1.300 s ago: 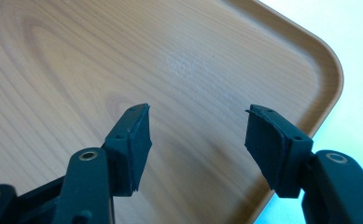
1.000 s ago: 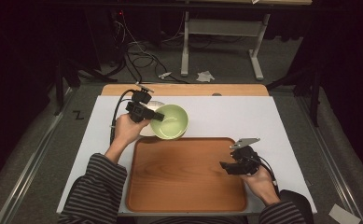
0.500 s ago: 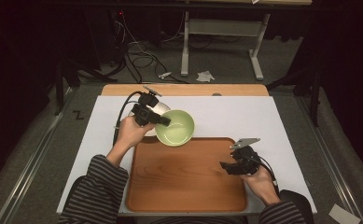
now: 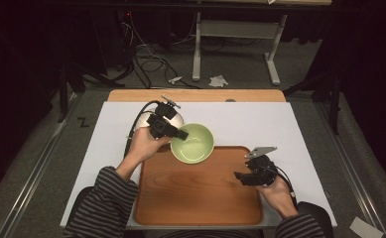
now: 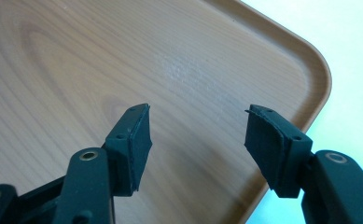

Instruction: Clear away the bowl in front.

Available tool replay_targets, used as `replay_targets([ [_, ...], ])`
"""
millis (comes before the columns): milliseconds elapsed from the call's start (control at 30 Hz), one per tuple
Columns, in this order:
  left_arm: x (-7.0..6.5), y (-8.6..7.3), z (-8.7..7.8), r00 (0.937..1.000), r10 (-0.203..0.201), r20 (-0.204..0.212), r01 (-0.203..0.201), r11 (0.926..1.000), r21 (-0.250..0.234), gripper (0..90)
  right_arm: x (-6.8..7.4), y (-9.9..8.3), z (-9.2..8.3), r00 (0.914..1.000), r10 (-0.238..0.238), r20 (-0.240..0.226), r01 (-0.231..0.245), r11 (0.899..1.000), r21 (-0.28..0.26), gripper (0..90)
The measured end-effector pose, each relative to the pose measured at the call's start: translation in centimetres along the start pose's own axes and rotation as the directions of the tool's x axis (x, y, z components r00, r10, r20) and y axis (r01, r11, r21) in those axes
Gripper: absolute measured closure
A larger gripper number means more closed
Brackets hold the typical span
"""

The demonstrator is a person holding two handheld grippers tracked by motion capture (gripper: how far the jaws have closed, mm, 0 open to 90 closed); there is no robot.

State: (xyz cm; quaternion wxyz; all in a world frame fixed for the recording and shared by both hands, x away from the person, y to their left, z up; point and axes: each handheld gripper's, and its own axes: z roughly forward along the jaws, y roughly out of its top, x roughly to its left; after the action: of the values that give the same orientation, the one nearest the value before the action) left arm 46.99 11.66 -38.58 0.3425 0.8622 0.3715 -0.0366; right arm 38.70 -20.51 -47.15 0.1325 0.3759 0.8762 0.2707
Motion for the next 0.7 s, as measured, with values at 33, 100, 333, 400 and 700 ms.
replay_targets([
  [33, 0.0, 0.0, 0.0, 1.0000, 0.000, 0.000, 0.000, 1.0000, 0.000, 83.6, 0.0, 0.0, 0.0, 1.0000, 0.000, 0.000, 0.000, 1.000, 0.000, 42.0],
  [100, -0.5, 0.0, 0.4, 0.9999, 0.016, 0.004, -0.016, 0.9997, 0.017, 83.6, 0.0, 0.0, 0.0, 1.0000, 0.003, -0.002, -0.003, 1.000, -0.002, 42.0],
  [333, -1.6, -0.1, 1.0, 0.9985, 0.050, 0.024, -0.051, 0.9976, 0.047, 83.5, 0.0, 0.0, 0.0, 1.0000, 0.001, -0.002, -0.001, 1.000, -0.001, 42.0],
  [400, -1.7, -0.1, 1.1, 0.9981, 0.053, 0.032, -0.055, 0.9971, 0.053, 83.5, 0.0, 0.0, 0.0, 1.0000, 0.005, -0.005, -0.005, 1.000, -0.001, 42.0],
  [700, -1.9, -0.4, 2.3, 0.9970, 0.057, 0.052, -0.062, 0.9939, 0.091, 83.1, 0.0, 0.0, 0.0, 1.0000, 0.003, -0.004, -0.003, 1.000, 0.001, 41.9],
])
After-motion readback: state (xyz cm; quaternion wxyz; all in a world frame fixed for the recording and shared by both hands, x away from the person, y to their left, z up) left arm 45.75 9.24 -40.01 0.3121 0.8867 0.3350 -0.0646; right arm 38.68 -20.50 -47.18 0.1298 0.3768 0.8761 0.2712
